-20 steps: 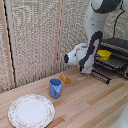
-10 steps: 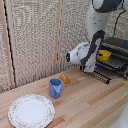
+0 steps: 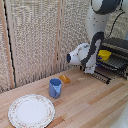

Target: Please reach out your grabber to the yellow dish. Tenderly grip the yellow dish using your grabber. Set the yellow dish on the baking sheet. Posit your grabber on the rim of the baking sheet carrying the yellow dish. Mindfully slide the baking sheet with the yellow dish into the oven. Let go of your grabber's hold on the baking sheet's edge when it is entirely in the oven.

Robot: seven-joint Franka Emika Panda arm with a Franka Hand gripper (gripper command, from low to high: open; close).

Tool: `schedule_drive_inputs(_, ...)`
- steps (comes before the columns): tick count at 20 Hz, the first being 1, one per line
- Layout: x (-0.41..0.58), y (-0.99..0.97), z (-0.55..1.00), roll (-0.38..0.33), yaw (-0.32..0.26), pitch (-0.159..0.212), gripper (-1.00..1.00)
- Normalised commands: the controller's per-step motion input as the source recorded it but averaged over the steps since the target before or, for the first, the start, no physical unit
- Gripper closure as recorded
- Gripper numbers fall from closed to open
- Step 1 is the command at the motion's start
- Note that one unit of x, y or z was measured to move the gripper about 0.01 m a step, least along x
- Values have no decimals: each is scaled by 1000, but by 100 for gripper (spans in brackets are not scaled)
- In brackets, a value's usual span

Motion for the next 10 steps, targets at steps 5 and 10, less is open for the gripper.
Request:
schedule_drive_inputs(5,18,-44,50,-6,-9,-24,100)
schedule_drive_inputs(10,34,0,233,-20,166,-46,100)
